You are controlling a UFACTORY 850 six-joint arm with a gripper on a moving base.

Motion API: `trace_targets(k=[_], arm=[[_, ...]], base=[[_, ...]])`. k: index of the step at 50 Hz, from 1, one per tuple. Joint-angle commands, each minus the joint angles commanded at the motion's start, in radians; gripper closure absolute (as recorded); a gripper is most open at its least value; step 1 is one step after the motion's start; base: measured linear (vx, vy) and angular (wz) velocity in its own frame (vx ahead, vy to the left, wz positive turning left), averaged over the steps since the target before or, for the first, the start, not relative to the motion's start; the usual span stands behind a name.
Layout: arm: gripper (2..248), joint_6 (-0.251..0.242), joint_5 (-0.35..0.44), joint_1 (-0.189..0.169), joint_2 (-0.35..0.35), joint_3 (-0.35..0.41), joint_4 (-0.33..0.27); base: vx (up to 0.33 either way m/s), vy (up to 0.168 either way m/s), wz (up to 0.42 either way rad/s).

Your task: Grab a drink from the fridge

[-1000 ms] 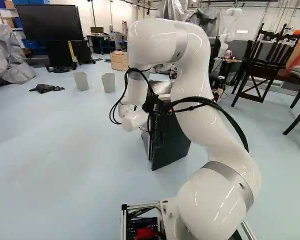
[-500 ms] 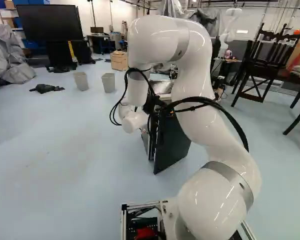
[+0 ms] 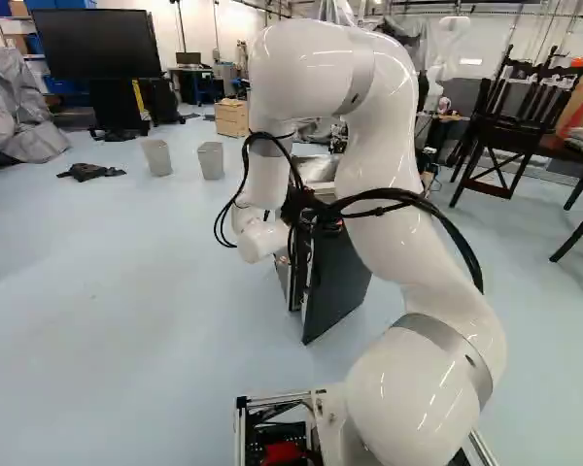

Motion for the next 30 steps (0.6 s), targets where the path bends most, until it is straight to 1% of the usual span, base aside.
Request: trace_targets(k=[30], arm=[[3,0.0,0.0,0.018,0.028,0.055,0.065]], base=[[0.0,0.0,0.0]])
